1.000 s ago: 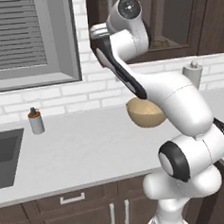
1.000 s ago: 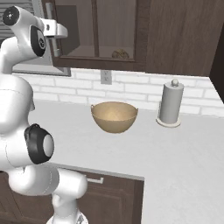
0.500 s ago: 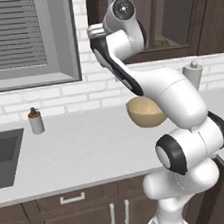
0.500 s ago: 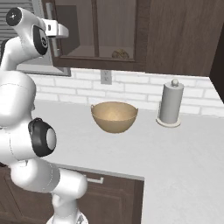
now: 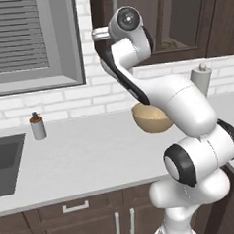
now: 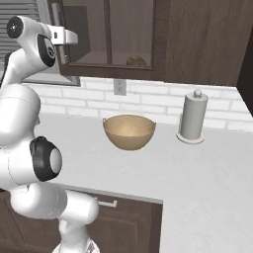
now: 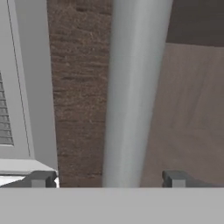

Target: Open the cabinet, pick up the bread from the cabinet and place it in the basket. Then move the basket to the dining counter.

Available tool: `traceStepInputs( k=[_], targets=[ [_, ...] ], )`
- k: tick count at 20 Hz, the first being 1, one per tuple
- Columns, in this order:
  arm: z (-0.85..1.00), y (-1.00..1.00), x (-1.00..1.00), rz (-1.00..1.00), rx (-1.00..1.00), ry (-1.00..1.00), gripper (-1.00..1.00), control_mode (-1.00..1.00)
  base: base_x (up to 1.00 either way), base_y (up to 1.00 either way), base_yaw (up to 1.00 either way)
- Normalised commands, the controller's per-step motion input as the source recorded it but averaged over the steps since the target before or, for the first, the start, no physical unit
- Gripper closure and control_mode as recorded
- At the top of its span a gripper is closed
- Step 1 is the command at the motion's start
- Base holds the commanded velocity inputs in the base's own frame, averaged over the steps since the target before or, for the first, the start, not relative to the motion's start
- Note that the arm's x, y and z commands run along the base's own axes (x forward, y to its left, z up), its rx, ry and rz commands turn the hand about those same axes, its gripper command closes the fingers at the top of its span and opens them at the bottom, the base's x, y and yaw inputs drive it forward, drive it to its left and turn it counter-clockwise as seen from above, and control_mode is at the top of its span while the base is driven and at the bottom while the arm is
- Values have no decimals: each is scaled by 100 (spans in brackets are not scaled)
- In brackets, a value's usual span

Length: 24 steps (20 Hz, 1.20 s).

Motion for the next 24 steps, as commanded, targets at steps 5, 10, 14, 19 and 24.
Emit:
traceStepInputs(
  k=[5, 10, 14, 19, 24],
  targets=[
    [-14, -96, 4, 0, 0, 16, 100, -100, 0, 0, 0],
    [-16, -100, -1, 0, 0, 8, 100, -100, 0, 0, 0],
    [-23, -100, -26, 0, 1, -7, 100, -100, 0, 0, 0],
    [-33, -100, -59, 2, 7, -33, 100, -100, 0, 0, 0],
    [-12, -100, -77, 0, 4, -29, 100, -100, 0, 0, 0]
  ],
)
